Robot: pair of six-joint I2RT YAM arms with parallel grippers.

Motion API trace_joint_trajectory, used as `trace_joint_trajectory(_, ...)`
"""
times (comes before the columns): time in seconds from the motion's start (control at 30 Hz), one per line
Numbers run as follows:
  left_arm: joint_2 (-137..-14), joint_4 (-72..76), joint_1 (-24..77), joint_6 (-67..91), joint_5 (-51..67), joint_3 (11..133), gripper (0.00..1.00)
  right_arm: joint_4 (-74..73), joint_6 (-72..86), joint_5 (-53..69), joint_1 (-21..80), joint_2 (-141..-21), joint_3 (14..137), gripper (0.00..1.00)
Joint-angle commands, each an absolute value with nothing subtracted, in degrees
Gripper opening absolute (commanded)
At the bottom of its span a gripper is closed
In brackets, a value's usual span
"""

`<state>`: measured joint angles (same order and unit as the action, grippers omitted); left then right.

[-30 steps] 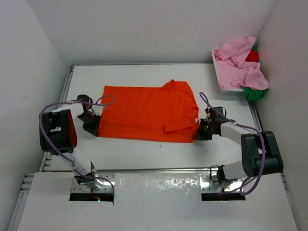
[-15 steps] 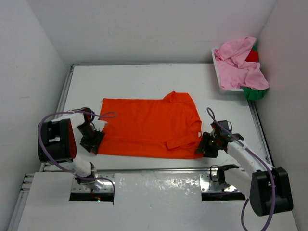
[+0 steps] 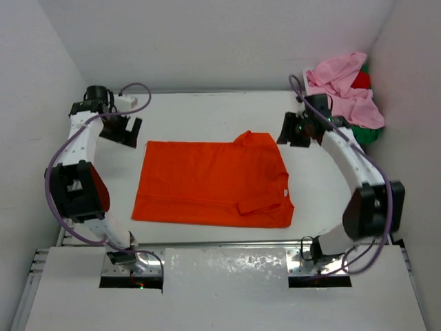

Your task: Fold and stack the t-shirts

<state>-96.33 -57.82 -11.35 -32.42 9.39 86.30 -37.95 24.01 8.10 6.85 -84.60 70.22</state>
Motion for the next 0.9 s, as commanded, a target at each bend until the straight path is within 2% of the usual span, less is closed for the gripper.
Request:
trace_joint_trajectory(0.0, -103.9, -50.6, -11.7, -26.9, 18.7, 88.9, 0.89, -34.1, 20.5, 9.6, 6.5, -100.0, 81.2, 0.49)
trace_joint_trajectory(0.03, -105.9, -49.6, -11.7, -25.2, 19.4, 90.5, 0.69, -34.3, 20.4, 9.2, 6.5, -103.4, 84.3, 0.49)
trace_joint_trajectory(0.1, -112.3, -48.3, -11.7, -23.0, 19.2, 94.3, 0.52, -35.8, 19.8, 9.0, 6.4, -113.2, 93.2, 0.49)
trace_joint_trajectory(0.13, -114.5, -48.3, -11.7, -22.5, 19.6, 95.6, 0.49, -37.7, 19.6, 8.7, 6.3, -116.2, 96.0, 0.50)
trace_joint_trajectory(0.2, -119.2, -47.3, -11.7, -20.6, 20.6, 98.3, 0.54, -38.7, 19.5, 8.7, 6.2, -121.2, 101.7, 0.55)
trace_joint_trajectory(0.23, -120.1, -45.2, -11.7, -20.0, 21.0, 98.6, 0.62, -38.0, 19.5, 8.8, 6.2, -124.7, 102.5, 0.55)
trace_joint_trajectory(0.33, -122.6, -41.8, -11.6, -18.5, 22.9, 98.6, 0.68, -35.4, 20.2, 10.5, 6.0, -129.8, 104.6, 0.59)
trace_joint_trajectory(0.5, -125.9, -39.5, -11.3, -16.9, 25.9, 98.1, 0.72, -32.3, 22.5, 14.9, 6.0, -136.2, 107.7, 0.60)
trace_joint_trajectory(0.6, -127.5, -39.6, -10.6, -16.5, 28.4, 97.6, 0.72, -31.4, 23.7, 17.3, 6.2, -137.4, 106.1, 0.58)
trace_joint_trajectory(0.77, -127.5, -40.3, -8.6, -17.5, 29.2, 94.5, 0.67, -28.3, 24.7, 18.5, 6.5, -134.9, 101.2, 0.53)
trace_joint_trajectory(0.8, -127.4, -39.6, -8.6, -17.1, 29.2, 94.1, 0.61, -27.2, 25.0, 18.8, 6.5, -134.7, 100.7, 0.52)
trace_joint_trajectory(0.83, -127.6, -38.9, -8.7, -17.0, 29.3, 94.1, 0.57, -26.8, 25.4, 19.3, 6.5, -134.9, 100.5, 0.45)
trace_joint_trajectory(0.87, -128.4, -39.0, -8.7, -17.0, 29.5, 94.5, 0.45, -26.5, 25.8, 20.5, 6.5, -135.2, 101.0, 0.40)
